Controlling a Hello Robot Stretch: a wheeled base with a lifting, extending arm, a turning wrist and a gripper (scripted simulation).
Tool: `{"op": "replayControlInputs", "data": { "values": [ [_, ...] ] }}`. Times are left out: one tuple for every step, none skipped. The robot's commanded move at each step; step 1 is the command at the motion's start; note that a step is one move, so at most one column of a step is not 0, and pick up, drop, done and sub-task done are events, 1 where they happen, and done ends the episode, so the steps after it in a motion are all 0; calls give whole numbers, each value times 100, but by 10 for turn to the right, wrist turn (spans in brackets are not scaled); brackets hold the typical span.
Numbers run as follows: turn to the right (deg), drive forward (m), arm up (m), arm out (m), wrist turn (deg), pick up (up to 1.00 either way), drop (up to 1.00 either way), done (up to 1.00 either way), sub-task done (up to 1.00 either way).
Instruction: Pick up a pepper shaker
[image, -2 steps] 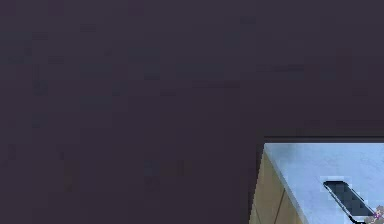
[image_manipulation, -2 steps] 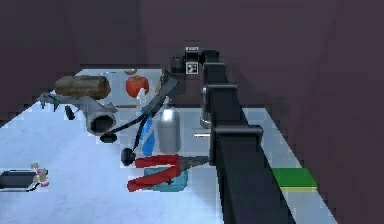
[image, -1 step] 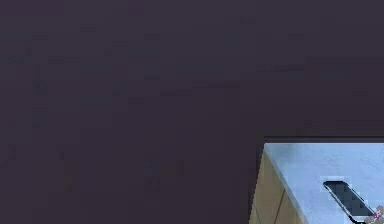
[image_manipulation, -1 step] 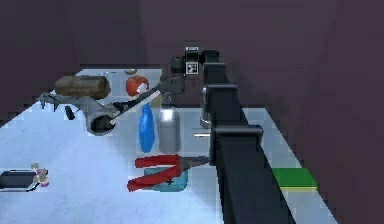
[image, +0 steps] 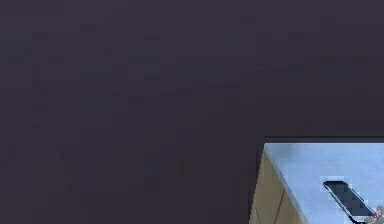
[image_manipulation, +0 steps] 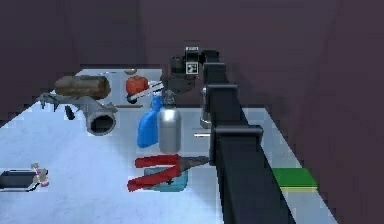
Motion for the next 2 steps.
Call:
{"op": "replayControlInputs", "data": {
  "values": [
    [0, 0, 0, 0, 450, 0, 0, 0, 0],
    [0, 0, 0, 0, 180, 0, 0, 0, 0]
  ]
}}
